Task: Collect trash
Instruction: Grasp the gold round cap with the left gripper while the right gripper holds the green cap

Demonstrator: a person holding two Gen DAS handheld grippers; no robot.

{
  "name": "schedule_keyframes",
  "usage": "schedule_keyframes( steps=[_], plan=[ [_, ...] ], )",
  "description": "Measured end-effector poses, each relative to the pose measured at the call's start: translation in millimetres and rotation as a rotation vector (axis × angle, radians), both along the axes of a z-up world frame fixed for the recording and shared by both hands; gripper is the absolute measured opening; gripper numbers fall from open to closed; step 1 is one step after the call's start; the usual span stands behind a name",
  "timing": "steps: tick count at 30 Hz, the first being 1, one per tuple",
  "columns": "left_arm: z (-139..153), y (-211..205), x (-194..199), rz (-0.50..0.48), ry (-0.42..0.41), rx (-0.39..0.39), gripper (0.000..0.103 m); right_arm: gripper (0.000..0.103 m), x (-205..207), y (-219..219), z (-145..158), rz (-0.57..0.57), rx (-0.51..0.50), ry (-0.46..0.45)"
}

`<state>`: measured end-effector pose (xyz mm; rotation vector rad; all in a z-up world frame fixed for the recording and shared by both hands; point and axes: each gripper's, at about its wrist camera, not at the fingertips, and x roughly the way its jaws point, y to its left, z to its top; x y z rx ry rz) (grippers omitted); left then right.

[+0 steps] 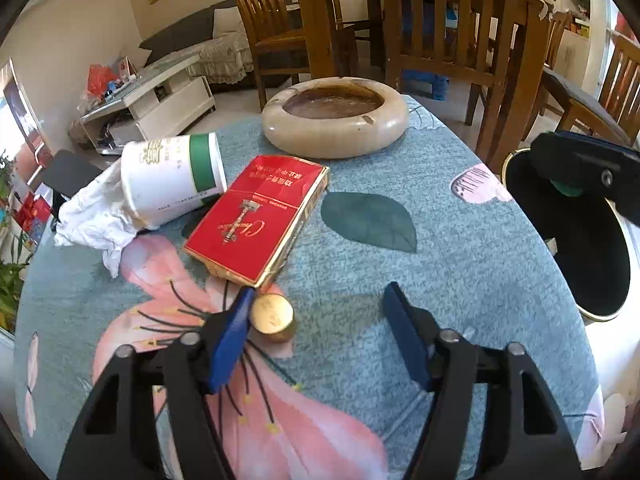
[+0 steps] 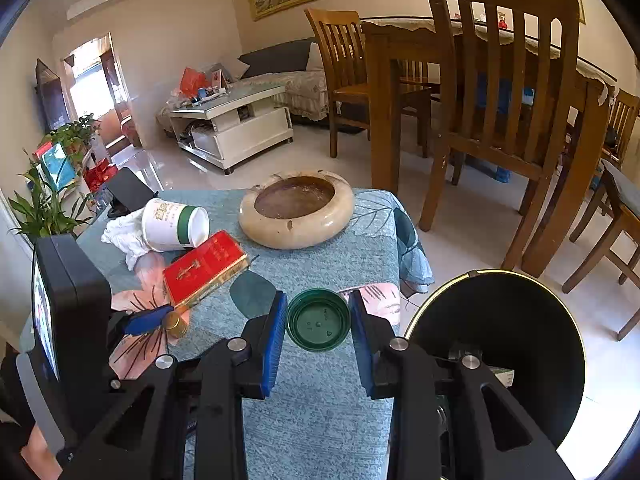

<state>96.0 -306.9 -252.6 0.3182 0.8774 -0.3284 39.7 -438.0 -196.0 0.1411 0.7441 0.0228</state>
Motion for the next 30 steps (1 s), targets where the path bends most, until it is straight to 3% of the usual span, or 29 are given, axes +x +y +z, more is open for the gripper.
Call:
schedule_keyframes(
  steps=[7, 12, 15, 21, 24, 27, 28, 30],
  plan=[
    [-1, -25, -14, 0.018, -0.091, 0.130, 0.050, 0.032, 1, -1, -3, -0.011, 0.003, 0.006],
    [-1, -36, -18, 0.039, -0.121, 0.195, 0.051, 0.032, 1, -8, -4, -0.024, 0.019, 0.006],
    [0, -34, -17, 0.060, -0.118, 0.190, 0.059, 0.032, 2, -10, -5, -0.030, 0.021, 0.010],
    [4, -9, -5, 0.067, -0.024, 0.041, 0.062, 0.032, 4, -11, -6, -0.042, 0.025, 0.014],
    [4, 11, 6, 0.068, 0.060, -0.092, 0.060, 0.032, 4, -10, -6, -0.043, 0.025, 0.011],
    [8, 30, 11, 0.048, 0.089, -0.201, 0.040, 0.032, 4, -9, -4, -0.046, 0.024, 0.004],
    [8, 37, 14, 0.036, 0.113, -0.252, 0.021, 0.032, 4, -11, -2, -0.048, 0.028, -0.003],
    [6, 55, 21, 0.017, 0.167, -0.348, 0.021, 0.032, 1, -13, 1, -0.054, 0.035, -0.015]
  ],
)
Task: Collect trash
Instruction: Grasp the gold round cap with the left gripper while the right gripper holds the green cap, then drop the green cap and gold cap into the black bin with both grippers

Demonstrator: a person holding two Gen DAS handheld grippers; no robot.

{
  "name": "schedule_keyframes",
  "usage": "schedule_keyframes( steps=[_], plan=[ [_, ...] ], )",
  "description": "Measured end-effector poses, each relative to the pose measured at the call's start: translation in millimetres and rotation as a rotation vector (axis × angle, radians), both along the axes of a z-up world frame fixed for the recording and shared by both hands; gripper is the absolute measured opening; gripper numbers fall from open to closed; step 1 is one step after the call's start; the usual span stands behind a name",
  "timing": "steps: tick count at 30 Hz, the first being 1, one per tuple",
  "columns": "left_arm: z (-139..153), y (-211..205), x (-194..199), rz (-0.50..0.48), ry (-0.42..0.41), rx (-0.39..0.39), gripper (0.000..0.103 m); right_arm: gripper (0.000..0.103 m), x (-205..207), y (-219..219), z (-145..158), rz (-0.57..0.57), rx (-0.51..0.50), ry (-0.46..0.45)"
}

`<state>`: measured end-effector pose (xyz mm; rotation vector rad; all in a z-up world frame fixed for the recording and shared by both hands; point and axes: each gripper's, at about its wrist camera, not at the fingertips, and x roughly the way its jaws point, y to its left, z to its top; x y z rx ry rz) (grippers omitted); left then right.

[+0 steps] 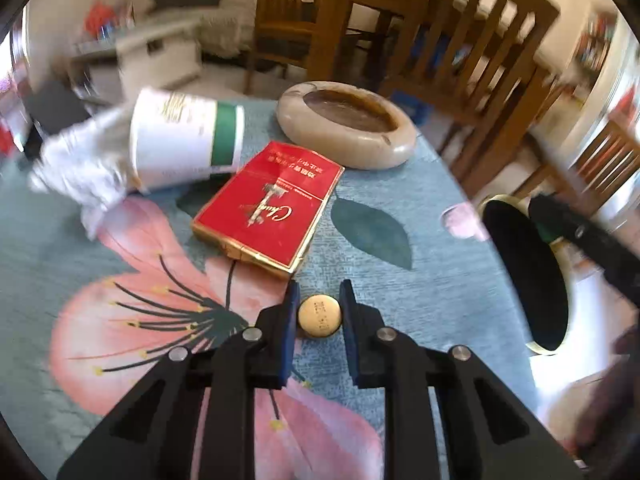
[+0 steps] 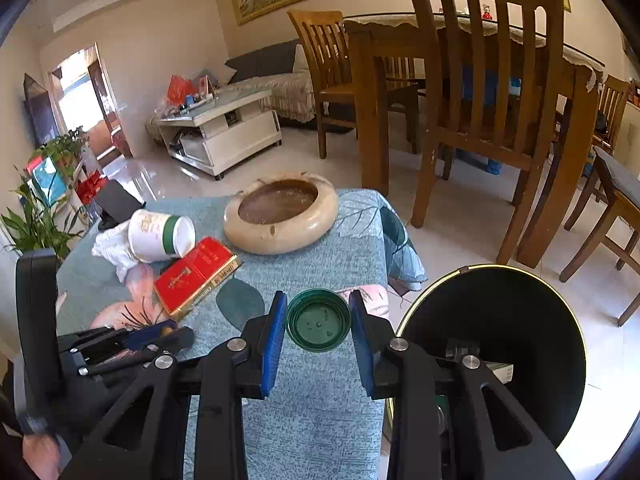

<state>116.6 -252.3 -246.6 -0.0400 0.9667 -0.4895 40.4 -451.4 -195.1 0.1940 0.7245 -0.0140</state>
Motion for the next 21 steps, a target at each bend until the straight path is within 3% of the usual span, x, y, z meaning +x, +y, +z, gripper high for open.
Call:
schedule_keyframes(
  steps=[9, 15, 21],
  plan=[
    [5, 22, -21, -0.087, -0.095, 0.015, 0.021, 0.032, -15, -30, 11, -0.070, 0.044, -0.035],
    [24, 11, -33, -0.147, -0.134, -0.009, 0.021, 0.032, -30, -70, 7, -0.191, 0.067, -0.023],
    [40, -21, -52, -0.240, -0.175, -0.006, 0.021, 0.033, -48, -125, -17, -0.344, 0.126, 0.050]
  ],
)
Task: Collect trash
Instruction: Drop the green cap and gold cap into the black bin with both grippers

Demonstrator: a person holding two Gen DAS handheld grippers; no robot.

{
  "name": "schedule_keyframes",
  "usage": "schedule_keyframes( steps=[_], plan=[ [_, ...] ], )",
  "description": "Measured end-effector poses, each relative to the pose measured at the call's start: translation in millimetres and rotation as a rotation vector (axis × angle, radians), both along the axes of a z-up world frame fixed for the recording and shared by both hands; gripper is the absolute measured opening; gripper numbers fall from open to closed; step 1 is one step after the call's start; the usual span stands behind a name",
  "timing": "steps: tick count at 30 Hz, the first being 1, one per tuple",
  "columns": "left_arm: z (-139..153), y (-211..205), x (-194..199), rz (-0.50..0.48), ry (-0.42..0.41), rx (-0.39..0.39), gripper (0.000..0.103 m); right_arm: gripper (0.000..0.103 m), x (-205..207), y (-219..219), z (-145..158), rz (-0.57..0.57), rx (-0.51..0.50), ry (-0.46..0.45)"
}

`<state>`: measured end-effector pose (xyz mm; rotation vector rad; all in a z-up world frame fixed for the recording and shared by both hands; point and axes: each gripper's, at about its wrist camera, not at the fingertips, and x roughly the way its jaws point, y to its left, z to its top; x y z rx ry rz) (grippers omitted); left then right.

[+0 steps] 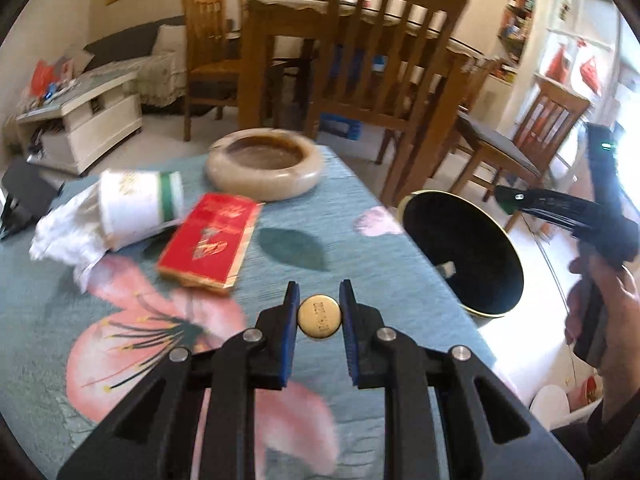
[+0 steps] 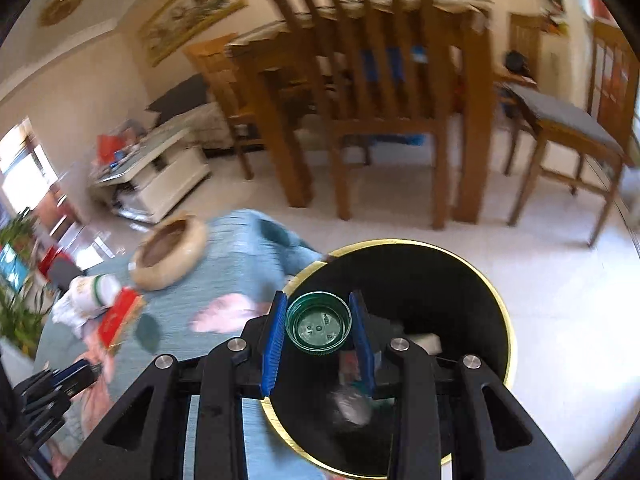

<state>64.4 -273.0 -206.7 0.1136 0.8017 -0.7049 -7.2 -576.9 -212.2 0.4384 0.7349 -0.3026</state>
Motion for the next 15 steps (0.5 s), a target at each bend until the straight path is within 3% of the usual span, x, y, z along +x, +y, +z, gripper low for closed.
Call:
schedule_keyframes(
  steps=[1, 2, 3, 7, 15],
  plan=[
    [2, -8, -4, -0.021, -0.005, 0.004, 0.021, 0.034, -2, -5, -4, -0.018, 0.005, 0.014],
    [2, -16, -7, -0.041, -0.011, 0.010, 0.021, 0.046, -4, -11, -9, -0.048, 0.006, 0.034],
    [2, -23, -10, -0.053, -0.014, 0.014, 0.021, 0.066, -6, -16, -13, -0.072, 0.010, 0.046],
    [2, -56, -20, -0.115, -0.014, 0.029, 0.021, 0.070, -23, -39, -10, -0.145, 0.059, -0.003],
    [0, -128, -32, -0.231, -0.038, 0.076, 0.022, 0.090, -60, -53, 24, -0.252, 0.065, -0.185]
  ],
)
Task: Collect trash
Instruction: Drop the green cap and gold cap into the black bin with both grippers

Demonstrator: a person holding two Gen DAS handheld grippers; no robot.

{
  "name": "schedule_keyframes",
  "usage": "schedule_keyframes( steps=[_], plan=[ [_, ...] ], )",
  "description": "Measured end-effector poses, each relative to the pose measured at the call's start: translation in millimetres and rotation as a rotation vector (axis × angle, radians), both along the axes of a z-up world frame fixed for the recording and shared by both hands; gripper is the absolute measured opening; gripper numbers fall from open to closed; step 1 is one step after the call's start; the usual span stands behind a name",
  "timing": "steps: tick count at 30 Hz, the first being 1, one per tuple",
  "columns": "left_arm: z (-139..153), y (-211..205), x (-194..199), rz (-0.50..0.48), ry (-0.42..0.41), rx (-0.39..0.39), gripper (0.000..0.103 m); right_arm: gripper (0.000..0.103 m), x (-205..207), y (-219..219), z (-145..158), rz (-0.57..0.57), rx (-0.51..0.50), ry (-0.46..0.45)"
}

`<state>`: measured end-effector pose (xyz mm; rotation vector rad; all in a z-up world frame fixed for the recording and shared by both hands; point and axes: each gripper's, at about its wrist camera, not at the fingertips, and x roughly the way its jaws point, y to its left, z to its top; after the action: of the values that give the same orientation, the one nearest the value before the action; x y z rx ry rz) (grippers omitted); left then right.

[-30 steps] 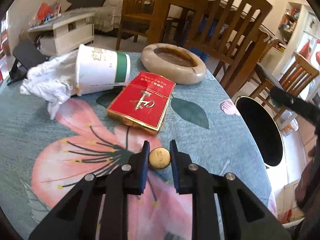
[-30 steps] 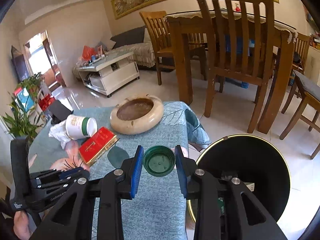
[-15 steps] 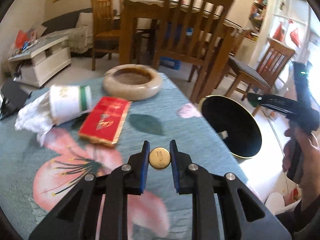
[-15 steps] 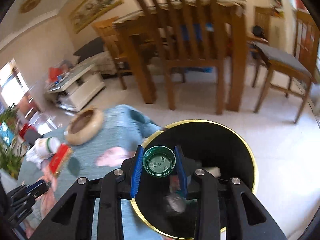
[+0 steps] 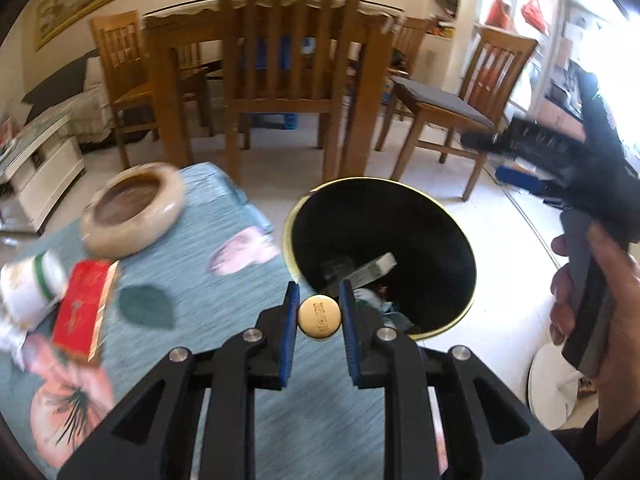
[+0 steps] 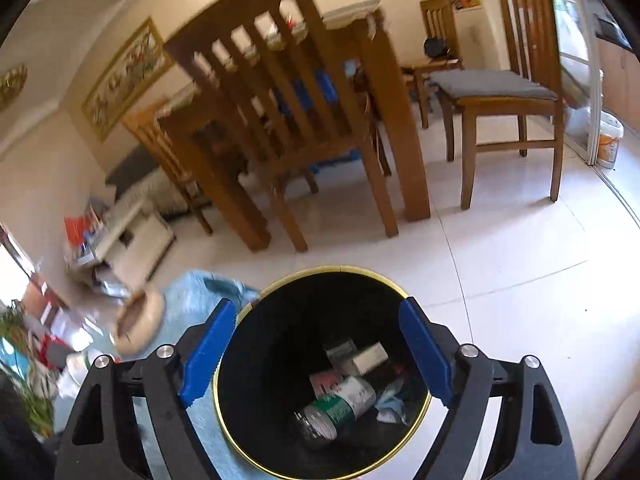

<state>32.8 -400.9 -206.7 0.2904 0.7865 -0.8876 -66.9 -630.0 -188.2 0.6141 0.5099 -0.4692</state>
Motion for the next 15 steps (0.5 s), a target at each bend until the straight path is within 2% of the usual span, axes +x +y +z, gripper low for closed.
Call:
schedule_keyframes(
  steps=[4, 9, 10, 11, 12, 14, 15],
  plan=[
    [-1, -46, -6, -0.059, -0.019, 0.029, 0.022, 0.090, -20, -6, 13, -0.053, -0.004, -0.089],
    [-3, -87, -12, -0.102, -0.037, 0.050, 0.023, 0.090, -37, -18, 14, -0.109, 0.026, -0.136],
    [-4, -92, -12, -0.104, -0.039, 0.052, 0.031, 0.090, -41, -20, 15, -0.127, 0.028, -0.142],
    [-5, -95, -13, -0.103, -0.042, 0.054, 0.045, 0.091, -46, -23, 15, -0.152, 0.030, -0.149],
    [-6, -98, -13, -0.097, -0.049, 0.057, 0.051, 0.093, -50, -25, 15, -0.171, 0.031, -0.155],
    [-7, -99, -16, -0.092, -0.065, 0.056, 0.074, 0.093, -54, -28, 16, -0.186, 0.039, -0.170],
    [-8, -98, -16, -0.089, -0.076, 0.058, 0.078, 0.093, -55, -28, 16, -0.189, 0.039, -0.170]
  ],
)
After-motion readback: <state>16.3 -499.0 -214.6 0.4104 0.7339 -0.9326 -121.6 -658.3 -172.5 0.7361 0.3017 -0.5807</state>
